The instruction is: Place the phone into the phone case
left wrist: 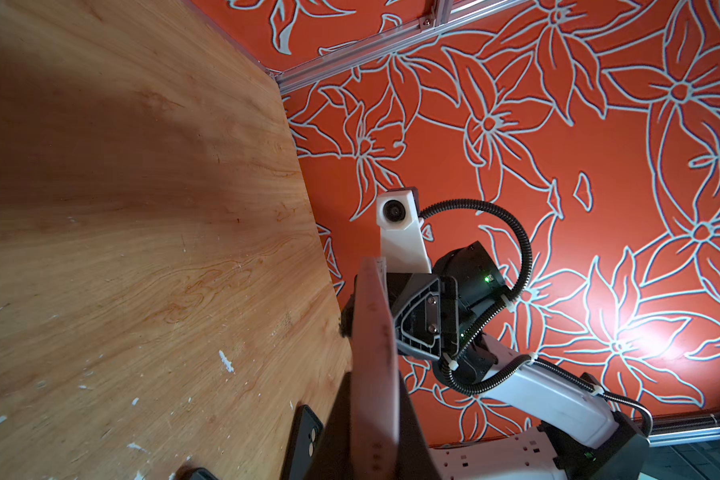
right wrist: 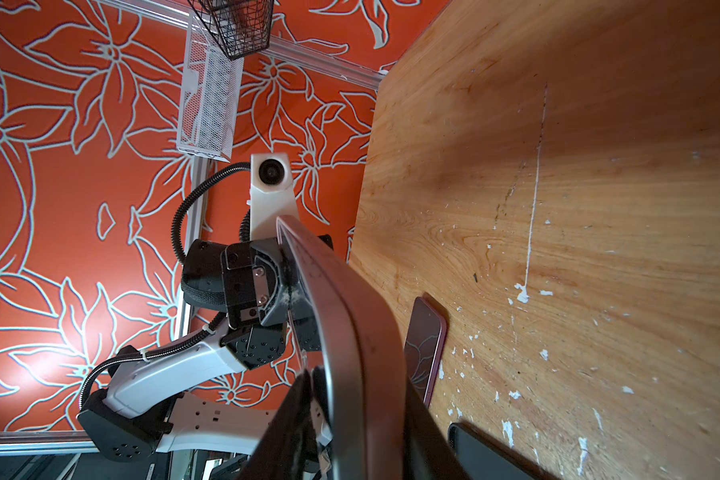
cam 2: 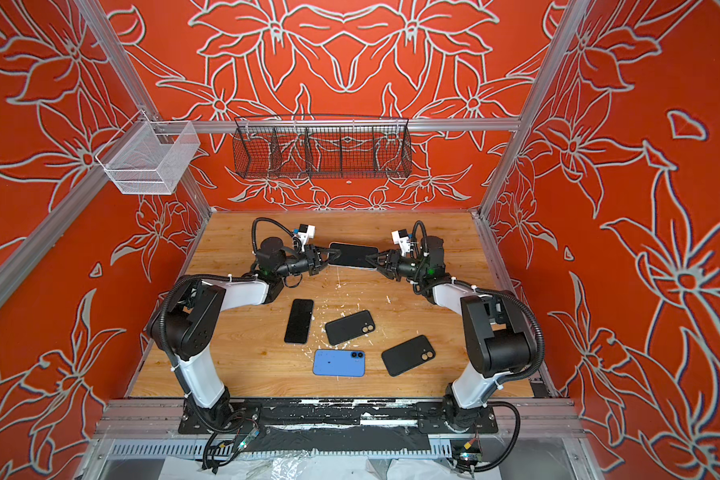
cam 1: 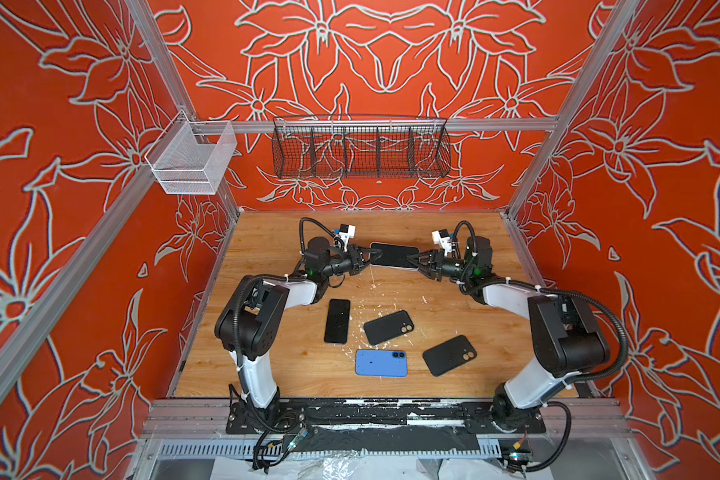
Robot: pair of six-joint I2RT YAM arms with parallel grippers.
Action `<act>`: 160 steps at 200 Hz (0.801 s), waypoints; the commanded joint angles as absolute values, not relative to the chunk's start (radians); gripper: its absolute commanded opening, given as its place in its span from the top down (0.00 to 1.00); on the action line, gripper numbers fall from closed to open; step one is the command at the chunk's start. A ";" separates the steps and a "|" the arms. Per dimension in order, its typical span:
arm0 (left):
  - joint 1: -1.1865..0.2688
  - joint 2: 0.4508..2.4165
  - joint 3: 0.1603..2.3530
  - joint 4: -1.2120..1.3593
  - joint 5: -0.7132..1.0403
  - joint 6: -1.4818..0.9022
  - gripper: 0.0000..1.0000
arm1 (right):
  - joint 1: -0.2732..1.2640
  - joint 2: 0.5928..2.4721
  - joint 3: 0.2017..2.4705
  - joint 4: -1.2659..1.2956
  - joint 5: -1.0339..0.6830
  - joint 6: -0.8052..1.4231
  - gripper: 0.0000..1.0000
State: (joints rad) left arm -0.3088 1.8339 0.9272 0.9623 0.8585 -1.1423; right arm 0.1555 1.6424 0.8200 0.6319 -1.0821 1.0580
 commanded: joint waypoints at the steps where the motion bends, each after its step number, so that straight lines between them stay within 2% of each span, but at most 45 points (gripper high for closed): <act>1: -0.301 1.832 0.921 0.997 0.844 -1.124 1.00 | 0.137 1.589 0.818 0.690 -1.109 1.075 0.69; 76: -0.301 1.848 0.933 1.008 0.850 -1.139 1.00 | 0.136 1.577 0.815 0.703 -1.111 1.086 0.89; 107: -0.300 1.847 0.928 1.008 0.851 -1.139 1.00 | 0.135 1.569 0.818 0.687 -1.095 1.071 1.00; 160: -0.301 1.856 0.923 1.046 0.856 -1.164 1.00 | 0.133 1.564 0.825 0.747 -1.097 1.113 1.00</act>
